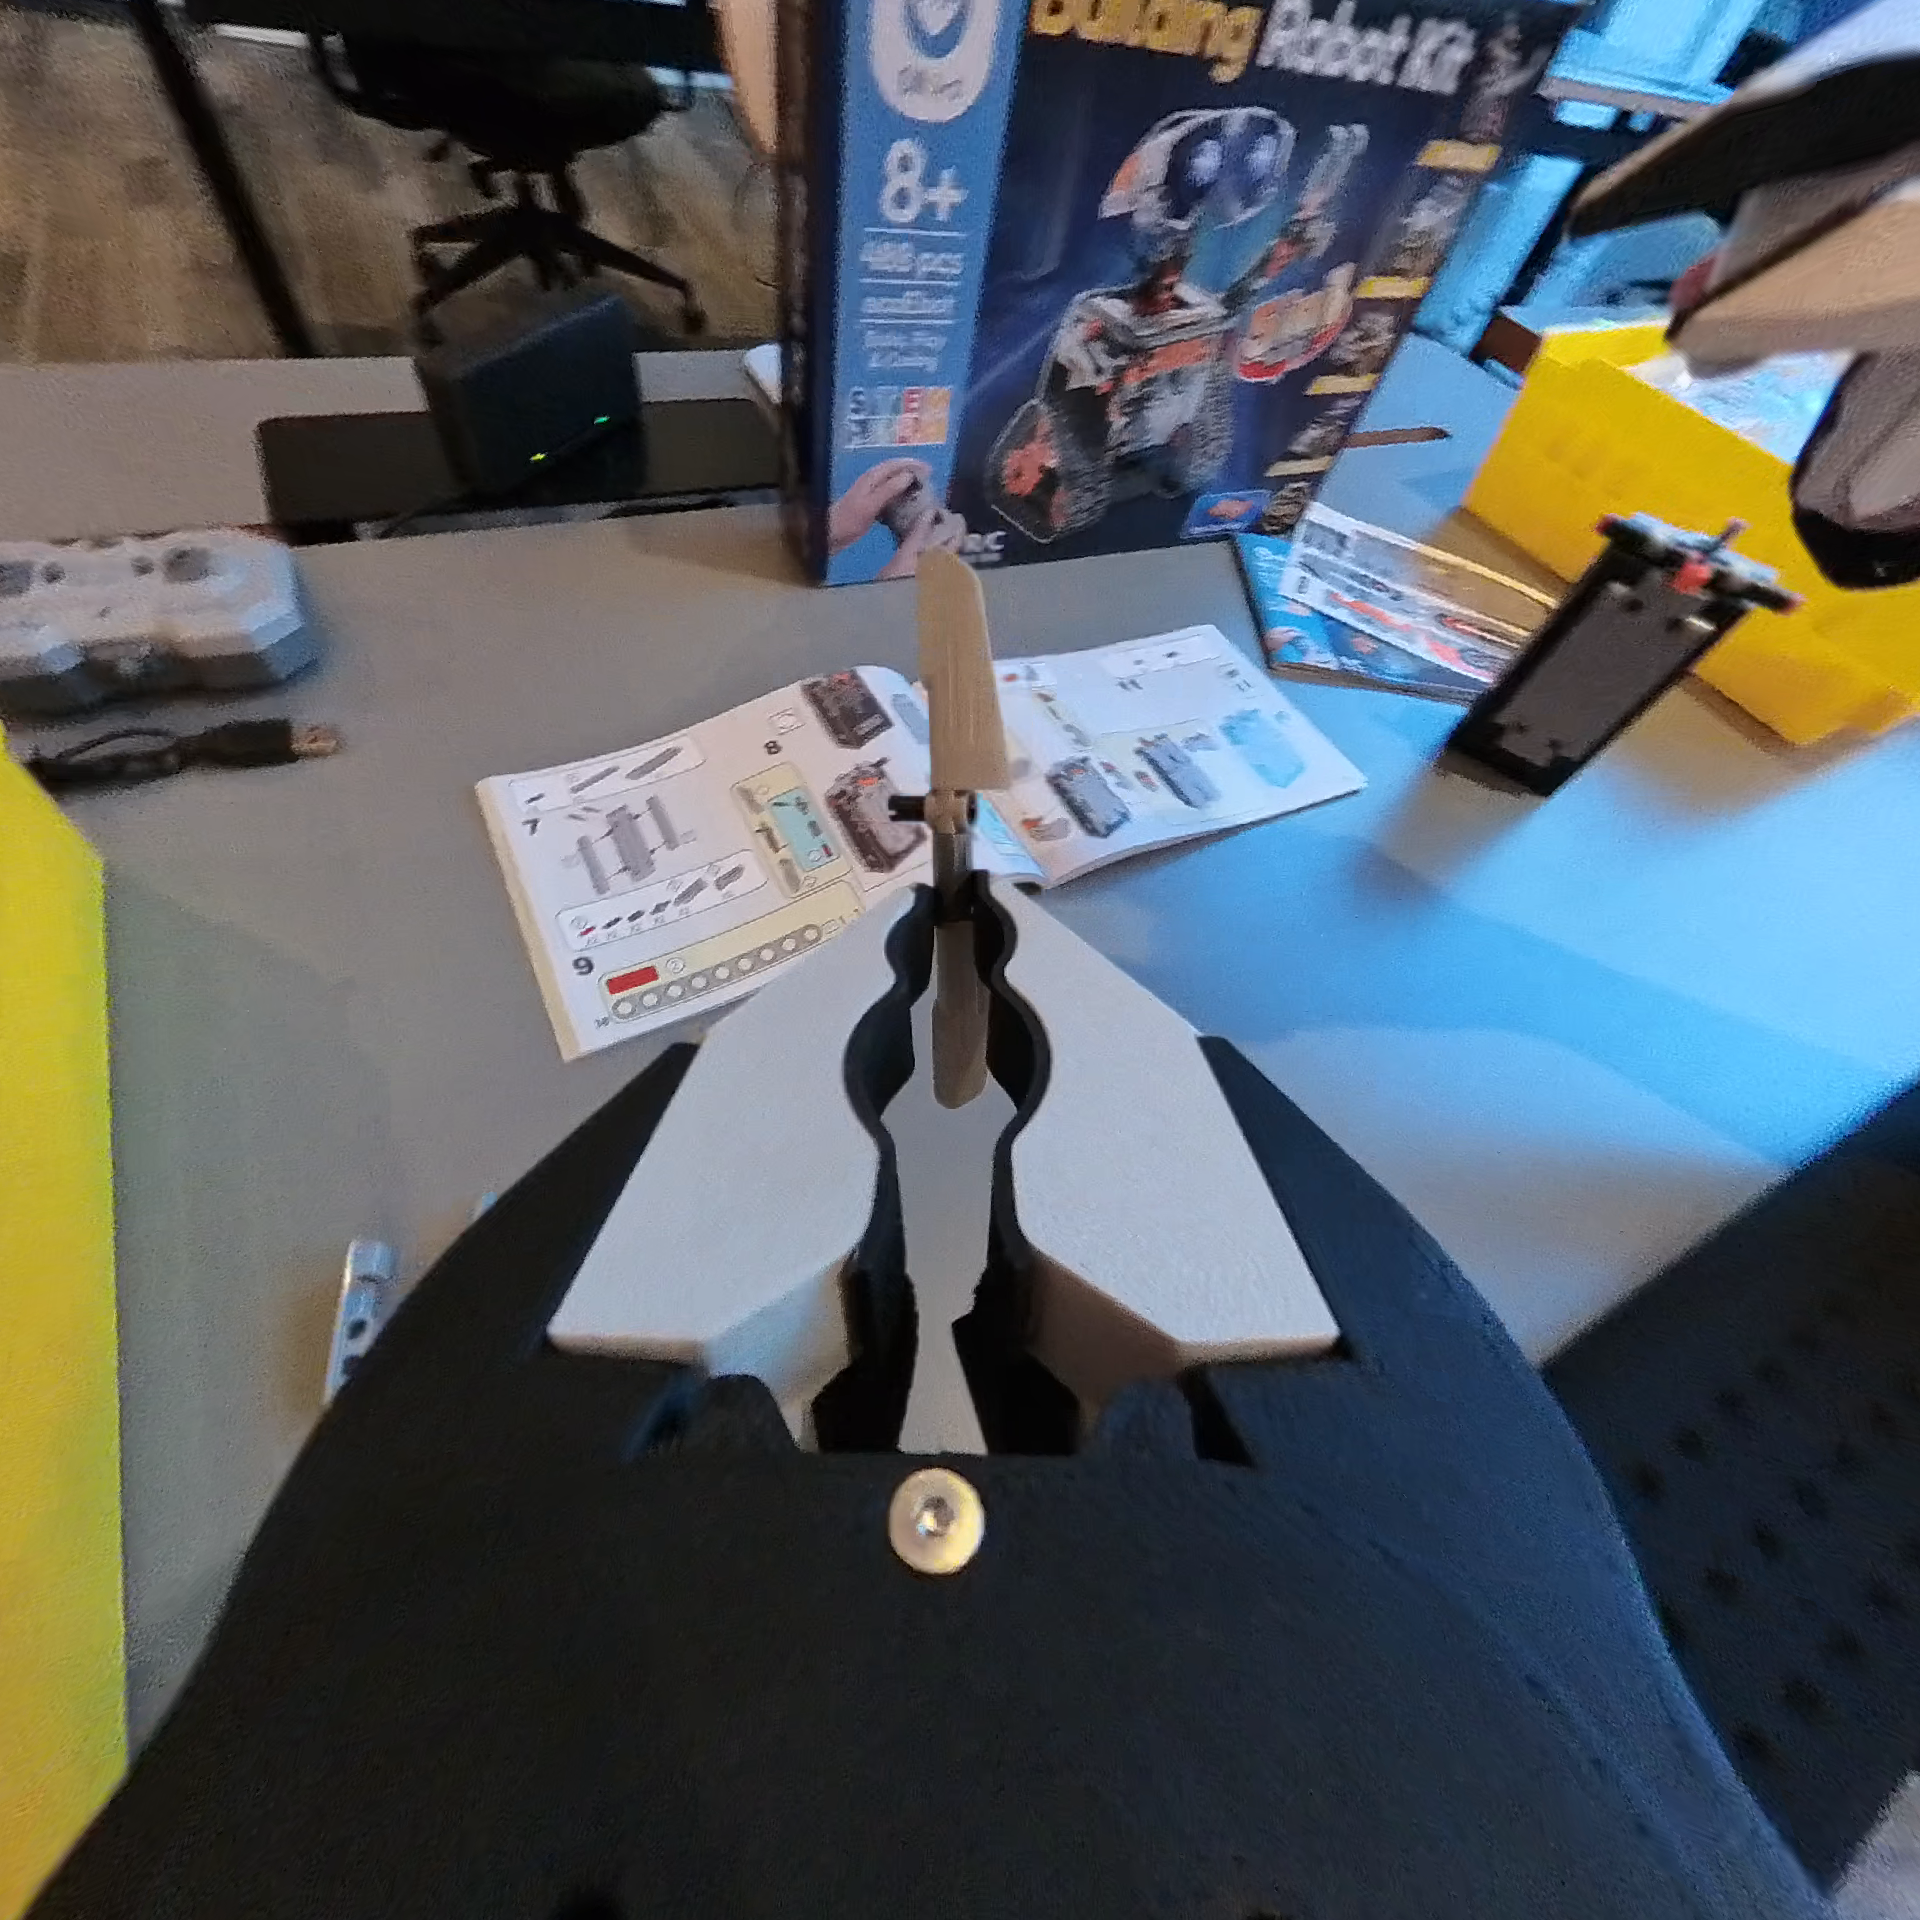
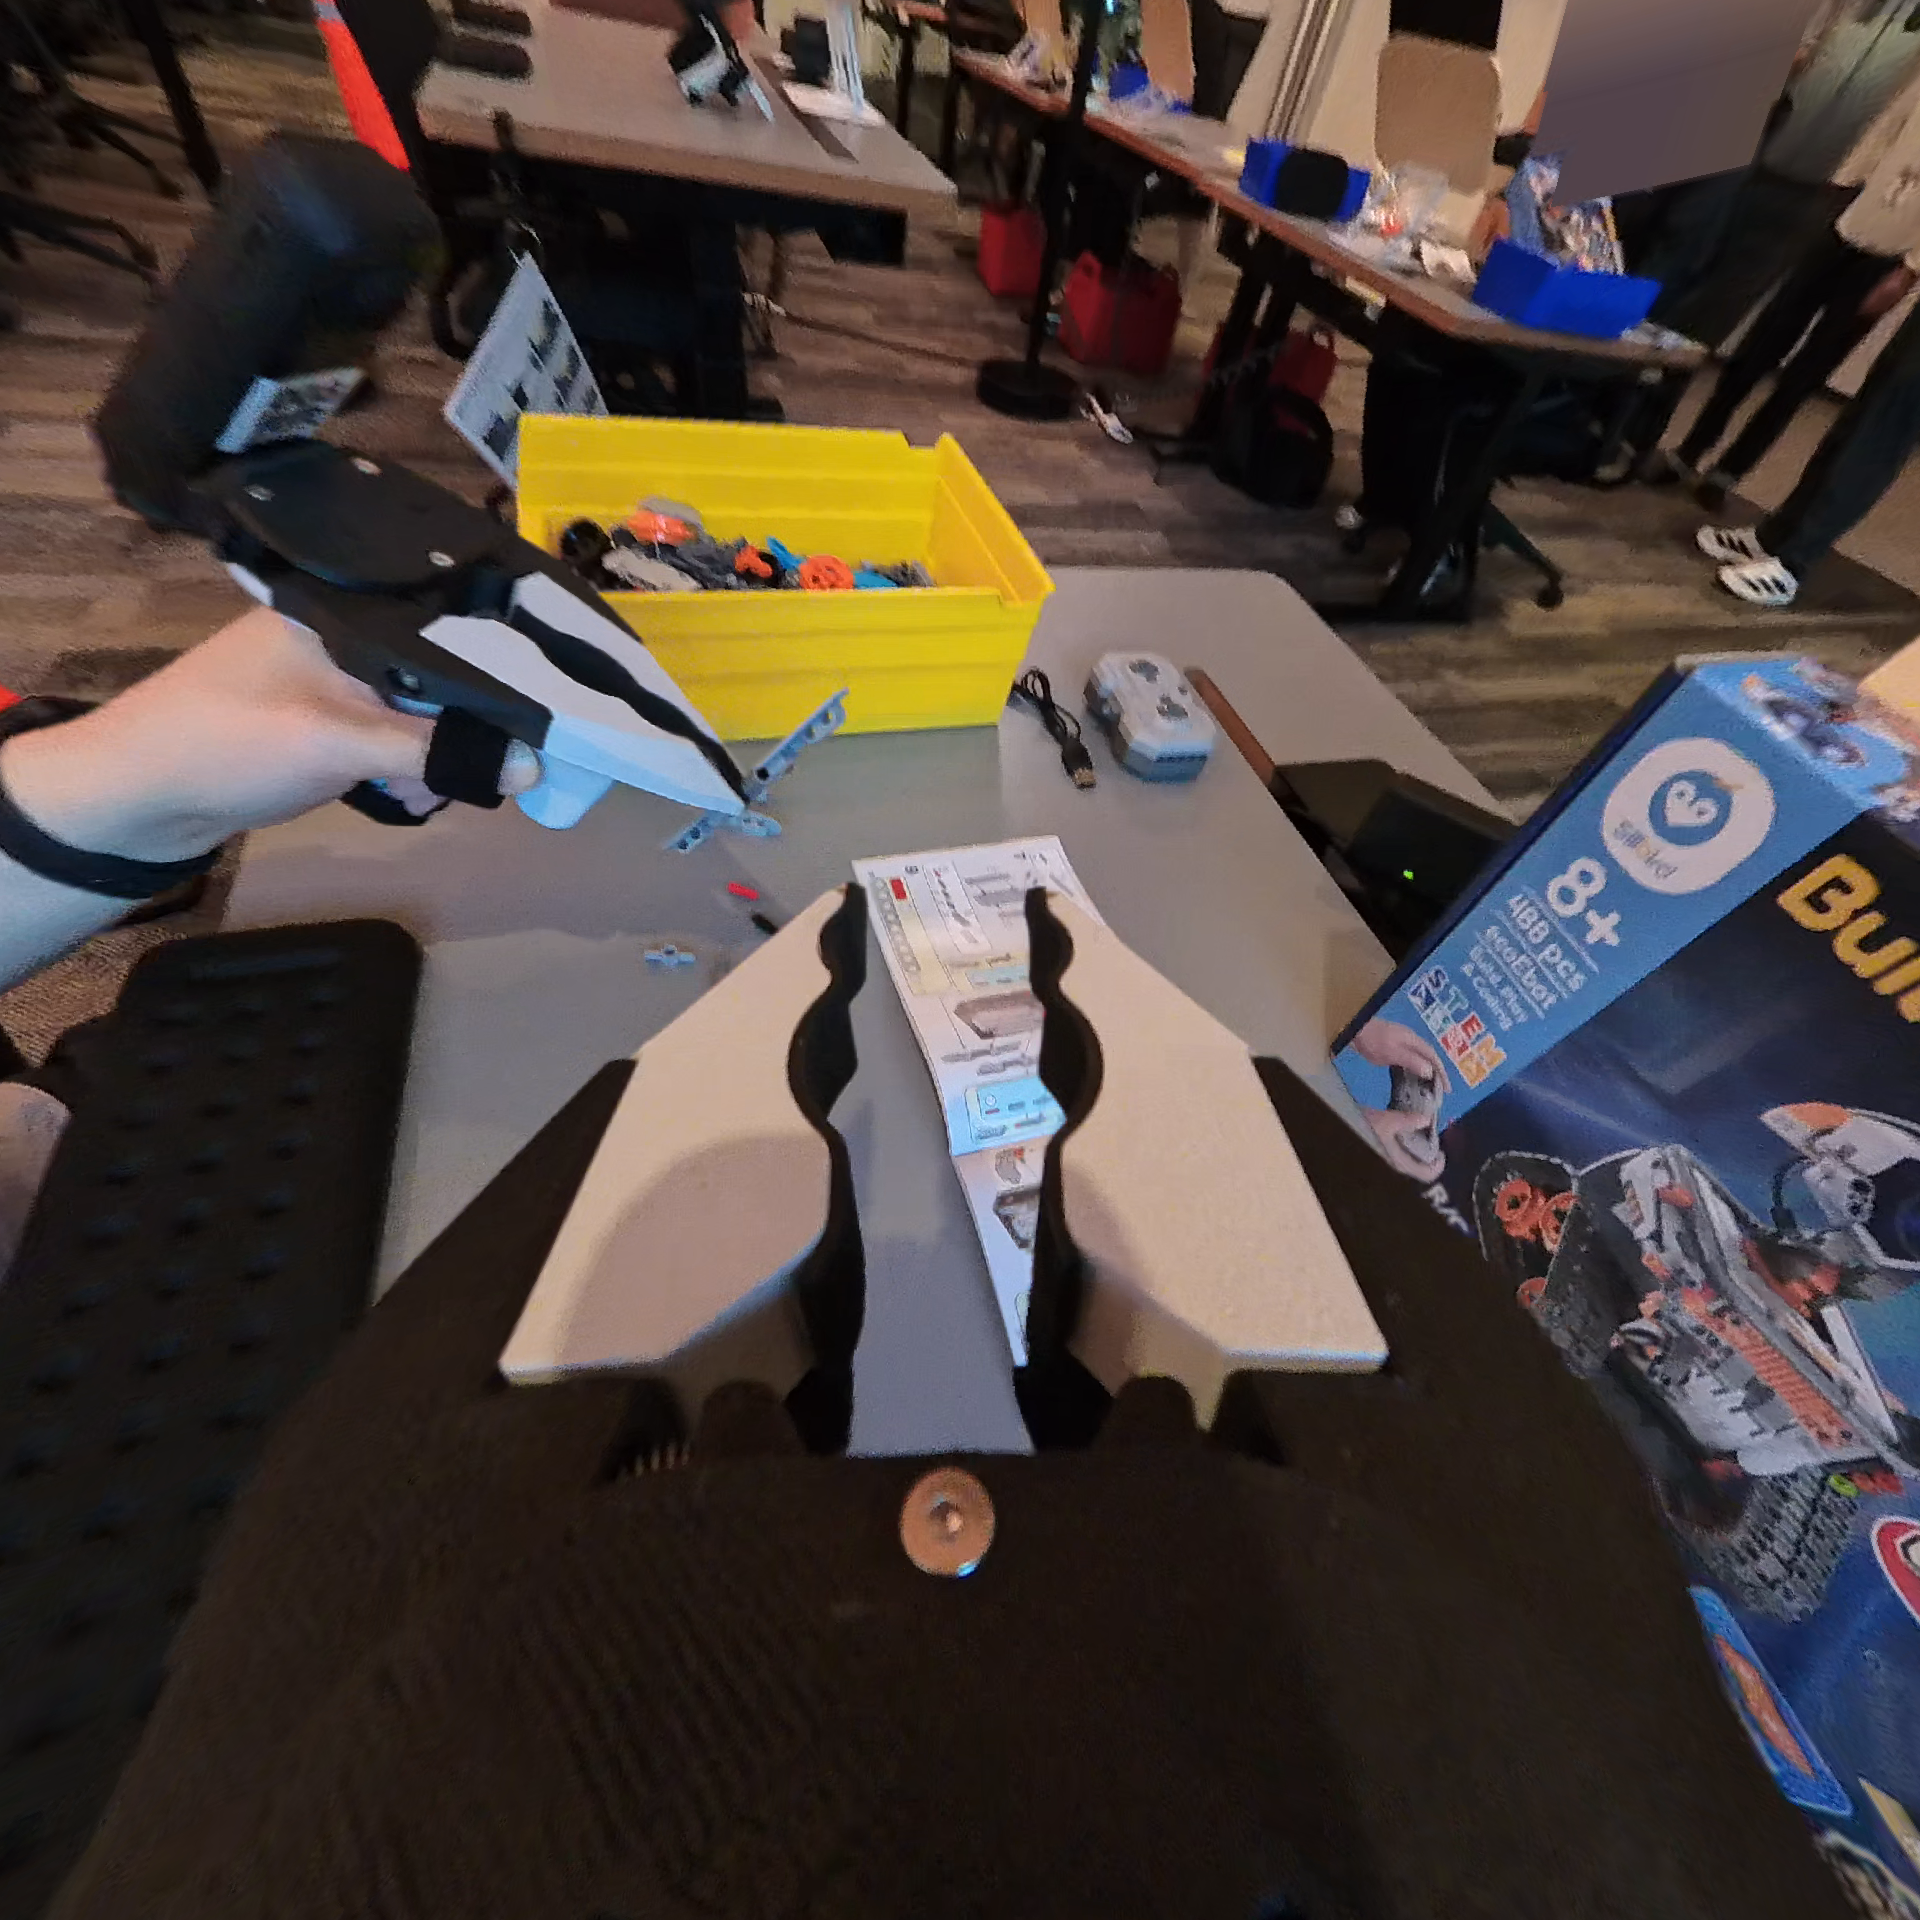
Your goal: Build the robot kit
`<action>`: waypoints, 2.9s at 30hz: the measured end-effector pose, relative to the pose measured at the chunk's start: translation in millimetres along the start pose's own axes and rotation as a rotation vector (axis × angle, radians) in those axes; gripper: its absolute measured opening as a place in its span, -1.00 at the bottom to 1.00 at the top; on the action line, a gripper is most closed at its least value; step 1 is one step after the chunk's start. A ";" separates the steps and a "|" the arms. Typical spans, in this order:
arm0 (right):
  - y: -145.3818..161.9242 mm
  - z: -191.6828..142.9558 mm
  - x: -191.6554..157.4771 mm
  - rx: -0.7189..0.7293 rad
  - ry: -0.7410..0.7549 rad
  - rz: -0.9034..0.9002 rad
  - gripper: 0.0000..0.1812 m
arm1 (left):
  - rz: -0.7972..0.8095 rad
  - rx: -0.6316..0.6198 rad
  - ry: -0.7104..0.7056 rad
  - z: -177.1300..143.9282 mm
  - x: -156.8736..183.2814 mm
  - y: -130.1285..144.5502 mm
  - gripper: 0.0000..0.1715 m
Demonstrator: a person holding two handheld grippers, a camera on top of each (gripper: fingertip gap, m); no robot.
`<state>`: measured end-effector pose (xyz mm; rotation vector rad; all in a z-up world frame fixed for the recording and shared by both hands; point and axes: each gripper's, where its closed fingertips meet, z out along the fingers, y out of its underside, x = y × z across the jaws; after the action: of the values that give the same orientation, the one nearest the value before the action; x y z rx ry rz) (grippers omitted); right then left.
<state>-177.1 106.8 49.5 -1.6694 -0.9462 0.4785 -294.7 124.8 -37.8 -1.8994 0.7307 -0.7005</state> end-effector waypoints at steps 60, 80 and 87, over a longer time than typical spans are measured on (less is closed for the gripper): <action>72.5 64.2 34.3 -0.066 0.054 0.594 -0.94 | 0.100 0.058 -0.089 9.1 -14.5 27.2 -0.44; 115.3 108.1 -36.7 -0.105 -0.470 1.071 -0.94 | 0.100 -0.107 0.017 -21.4 -14.4 54.2 -0.51; 112.3 117.8 -38.8 -0.077 -0.504 1.142 -0.94 | 0.181 -0.221 0.139 7.9 24.5 67.9 -0.59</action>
<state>-247.3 140.0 -98.6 -2.0970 -0.2325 1.6885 -285.9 86.0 -98.6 -1.9649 1.0919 -0.6641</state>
